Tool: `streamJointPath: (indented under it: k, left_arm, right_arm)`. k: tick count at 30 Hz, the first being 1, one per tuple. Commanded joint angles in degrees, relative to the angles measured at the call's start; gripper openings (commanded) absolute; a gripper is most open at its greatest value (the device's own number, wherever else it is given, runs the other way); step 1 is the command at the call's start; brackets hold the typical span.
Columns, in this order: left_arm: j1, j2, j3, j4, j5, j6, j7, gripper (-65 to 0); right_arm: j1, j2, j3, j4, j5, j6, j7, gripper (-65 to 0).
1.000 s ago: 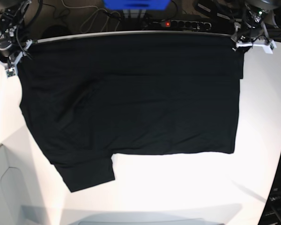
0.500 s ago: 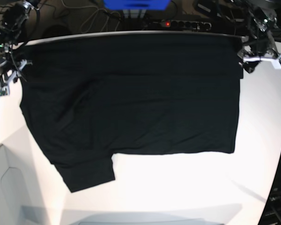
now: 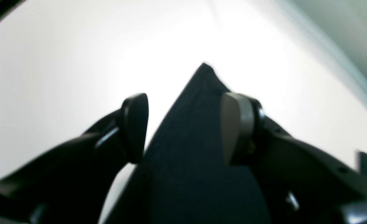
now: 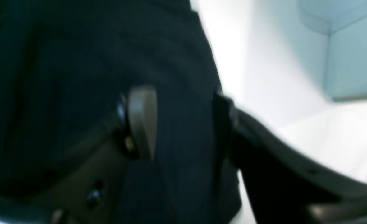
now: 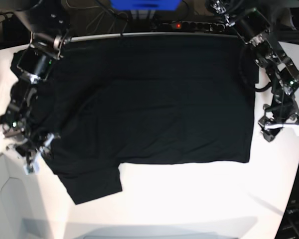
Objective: Fold the T-shirt properly
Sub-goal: 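Reach both grippers to the hem corners and pinch them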
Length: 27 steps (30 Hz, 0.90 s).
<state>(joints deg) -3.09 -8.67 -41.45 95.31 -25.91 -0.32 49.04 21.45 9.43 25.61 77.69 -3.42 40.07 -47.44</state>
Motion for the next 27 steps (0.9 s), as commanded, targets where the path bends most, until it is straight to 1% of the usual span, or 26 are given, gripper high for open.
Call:
streamJointPath:
  k: [1,3,5,6,9,11,14,16,18,20,27]
  left_arm:
    - [-2.5,-1.3,1.1,-1.6,0.8,0.1,-1.0,-29.2]
    - [-5.6,-2.1,3.8,-6.5,3.0,0.0,-2.6,-29.2]
    - [-7.9,-3.1,6.4,-11.8,4.6,0.0,-6.2,-29.2]
    - [-8.9,-3.3,8.1,-14.3,5.0,0.0,-7.8,-29.2]
    - [-11.5,-5.6,13.6,-20.9,6.3,0.0,-13.1,-29.2]
    - [-13.3,-6.7,16.7,-24.9,6.4,0.0,-16.3,-29.1]
    - [-16.3,-7.5,20.1,-31.1,6.5,0.1,-19.5,-25.4]
    - [-18.1,-7.7,21.4,-34.9,6.5,0.2,-21.4,-24.1]
    - [-19.5,-7.7,21.7,-38.2,6.5,0.3,-23.2,-23.9]
    - [-21.1,-7.7,21.7,-41.1,6.5,0.2,-24.6,-23.9]
    - [-26.2,-7.8,21.8,-50.7,6.5,0.1,-25.3,-23.8]
  right_arm:
    - [3.5,0.7,0.0,-2.4,0.7,-0.1,3.4,-35.2]
    - [6.9,1.0,0.0,-9.2,0.7,-0.1,8.0,-35.2]
    - [10.1,2.3,-0.1,-16.6,0.7,-0.1,12.6,-35.1]
    - [11.3,2.7,-0.5,-20.0,0.7,-0.8,14.7,-35.1]
    - [14.7,4.8,-2.4,-31.0,0.7,-4.3,22.7,-34.5]
    - [16.4,6.0,-3.2,-37.2,0.7,-6.3,28.5,-32.4]
    - [18.2,7.9,-5.4,-44.6,0.7,-10.5,35.6,-30.6]
    - [18.6,9.3,-7.6,-48.4,0.7,-12.5,39.3,-30.5]
    - [18.6,9.6,-9.5,-51.0,0.7,-12.9,42.4,-30.2]
    - [18.6,9.6,-10.8,-52.2,0.7,-13.0,44.1,-30.2]
    - [17.1,9.2,-11.4,-52.3,0.7,-13.0,44.2,-30.2]
